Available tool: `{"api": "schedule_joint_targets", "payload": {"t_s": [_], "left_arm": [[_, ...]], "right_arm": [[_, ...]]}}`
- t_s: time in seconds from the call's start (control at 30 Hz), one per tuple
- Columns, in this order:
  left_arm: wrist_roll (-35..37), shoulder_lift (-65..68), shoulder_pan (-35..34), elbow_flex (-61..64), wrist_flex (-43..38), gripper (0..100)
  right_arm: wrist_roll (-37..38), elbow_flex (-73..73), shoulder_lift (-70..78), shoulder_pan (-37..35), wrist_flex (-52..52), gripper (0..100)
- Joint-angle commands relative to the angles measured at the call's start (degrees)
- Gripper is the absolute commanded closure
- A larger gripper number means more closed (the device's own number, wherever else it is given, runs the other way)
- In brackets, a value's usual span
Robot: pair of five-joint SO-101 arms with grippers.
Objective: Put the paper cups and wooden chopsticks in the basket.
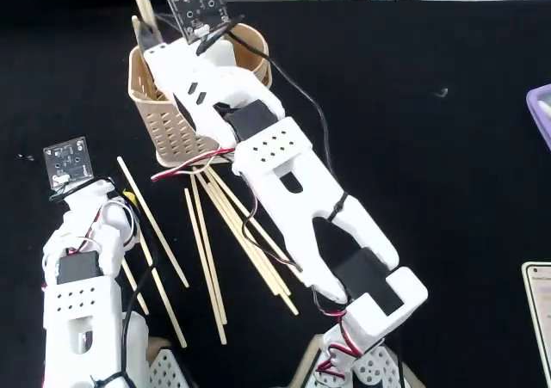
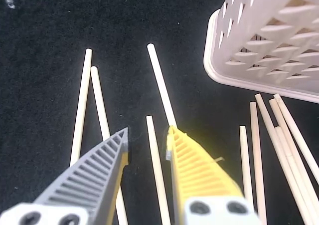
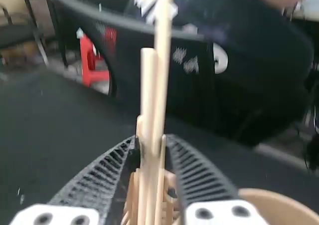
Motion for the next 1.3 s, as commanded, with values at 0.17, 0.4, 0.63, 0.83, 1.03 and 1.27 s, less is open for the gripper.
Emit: {"api": "schedule_joint_targets", "payload": {"t_s": [0.17, 0.4, 0.63, 0.83, 1.03, 1.27], "left_arm": [[-0.1, -0.9, 0.0, -0.7, -1.1, 87], [-0.1, -0.9, 0.0, -0.9, -1.1, 87], [0.0, -1.0, -2.9, -4.4, -0.5, 87], [0.1, -0.3, -6.6, -13.1, 8.5, 86], [-0.1, -0.2, -6.8, -23.8, 19.9, 86], [-7.1, 6.6, -8.0, -29.5, 24.2, 81]], "right_arm": [[-0.3, -1.5, -18.8, 0.0, 11.0, 83.4], [-0.3, -0.7, -36.3, 0.4, 35.4, 89.0], [-0.1, 15.7, -46.3, 12.7, 52.0, 90.3], [4.0, 39.7, -50.7, 24.4, 47.6, 90.2], [4.1, 64.1, -51.8, 26.8, 24.7, 90.2], [4.2, 75.3, -51.5, 26.8, 13.2, 90.2]]}}
